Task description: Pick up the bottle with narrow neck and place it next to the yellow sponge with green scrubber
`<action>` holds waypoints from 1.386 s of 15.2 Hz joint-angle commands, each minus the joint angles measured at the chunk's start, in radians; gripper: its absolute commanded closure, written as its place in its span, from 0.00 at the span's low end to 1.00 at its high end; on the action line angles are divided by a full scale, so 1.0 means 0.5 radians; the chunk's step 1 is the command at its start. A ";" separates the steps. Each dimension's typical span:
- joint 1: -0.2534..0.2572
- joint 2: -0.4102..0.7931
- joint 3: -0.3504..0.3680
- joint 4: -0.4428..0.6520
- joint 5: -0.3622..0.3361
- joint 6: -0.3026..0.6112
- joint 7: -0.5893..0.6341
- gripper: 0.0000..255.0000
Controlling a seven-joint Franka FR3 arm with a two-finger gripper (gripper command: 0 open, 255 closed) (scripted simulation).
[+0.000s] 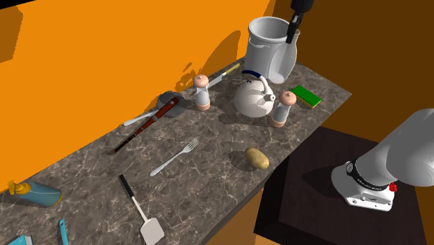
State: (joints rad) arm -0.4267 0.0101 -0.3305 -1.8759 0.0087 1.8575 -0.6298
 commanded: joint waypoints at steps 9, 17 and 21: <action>-0.002 0.054 -0.001 -0.208 0.020 0.262 -0.014 1.00; -0.003 0.067 -0.002 -0.236 0.025 0.301 -0.018 1.00; -0.003 0.067 -0.002 -0.236 0.025 0.301 -0.018 0.00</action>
State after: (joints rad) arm -0.4283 0.0437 -0.3313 -1.9938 0.0213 2.0080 -0.6388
